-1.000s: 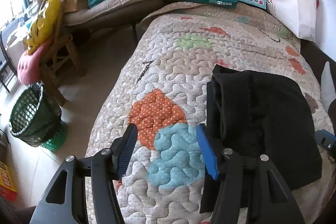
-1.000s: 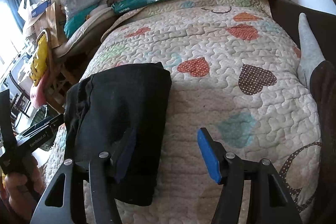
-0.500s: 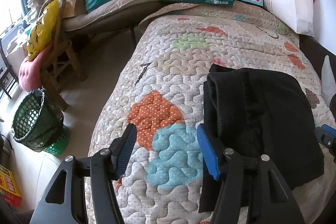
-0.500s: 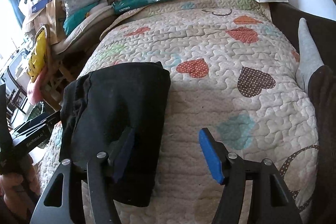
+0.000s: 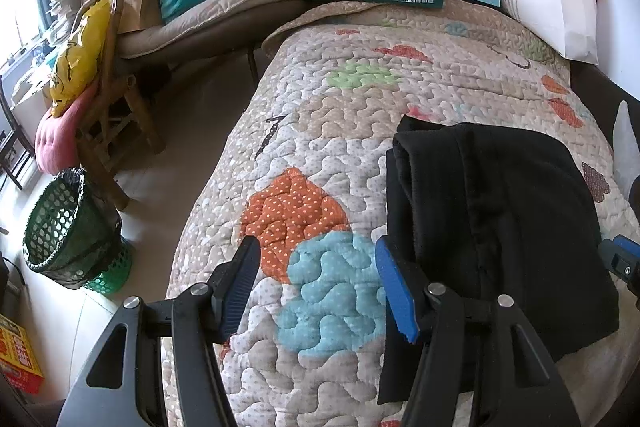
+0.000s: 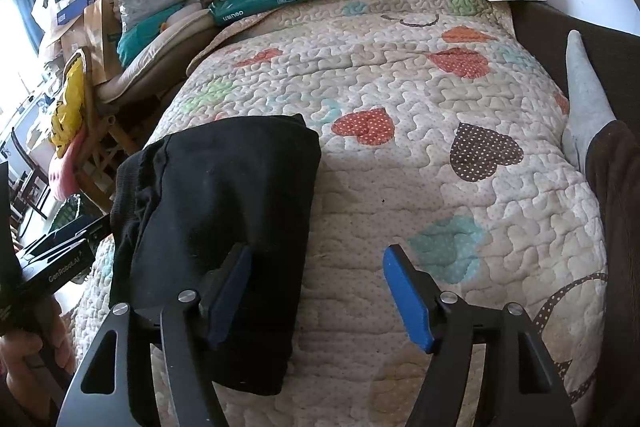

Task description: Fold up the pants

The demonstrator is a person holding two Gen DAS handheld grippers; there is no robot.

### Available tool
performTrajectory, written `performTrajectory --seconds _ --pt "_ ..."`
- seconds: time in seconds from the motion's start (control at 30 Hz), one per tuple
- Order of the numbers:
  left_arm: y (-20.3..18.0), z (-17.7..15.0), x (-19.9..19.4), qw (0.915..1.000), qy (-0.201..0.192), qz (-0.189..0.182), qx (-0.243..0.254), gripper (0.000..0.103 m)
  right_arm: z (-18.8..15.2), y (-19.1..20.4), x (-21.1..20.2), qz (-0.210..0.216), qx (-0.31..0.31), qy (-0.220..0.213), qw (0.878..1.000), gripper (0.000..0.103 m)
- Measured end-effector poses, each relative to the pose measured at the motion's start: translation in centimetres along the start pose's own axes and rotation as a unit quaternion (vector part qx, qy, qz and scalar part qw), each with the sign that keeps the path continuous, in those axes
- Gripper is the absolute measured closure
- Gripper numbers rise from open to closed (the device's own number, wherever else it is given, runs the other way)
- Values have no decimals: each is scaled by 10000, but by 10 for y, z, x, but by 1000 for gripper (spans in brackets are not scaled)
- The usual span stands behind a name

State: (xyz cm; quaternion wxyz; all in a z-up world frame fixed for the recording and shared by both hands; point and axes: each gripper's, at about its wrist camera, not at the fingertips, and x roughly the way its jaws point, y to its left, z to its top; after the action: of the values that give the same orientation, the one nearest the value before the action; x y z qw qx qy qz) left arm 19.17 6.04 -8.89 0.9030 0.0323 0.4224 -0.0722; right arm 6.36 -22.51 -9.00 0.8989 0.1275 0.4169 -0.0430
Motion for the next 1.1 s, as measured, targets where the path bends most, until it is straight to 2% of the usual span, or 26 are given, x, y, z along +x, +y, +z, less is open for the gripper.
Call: performTrajectory --seconds 0.5,0.77,1.1 --pt "2 -1 2 10000 68 11 -32 44 0 0 1 -19 -33 -1 10000 26" --pt "4 -1 4 9999 103 17 -59 44 7 -2 -15 -222 -151 -419 9988 26" --pt "4 -1 4 9999 126 28 -76 44 8 -2 -16 -263 -106 -427 9987 26"
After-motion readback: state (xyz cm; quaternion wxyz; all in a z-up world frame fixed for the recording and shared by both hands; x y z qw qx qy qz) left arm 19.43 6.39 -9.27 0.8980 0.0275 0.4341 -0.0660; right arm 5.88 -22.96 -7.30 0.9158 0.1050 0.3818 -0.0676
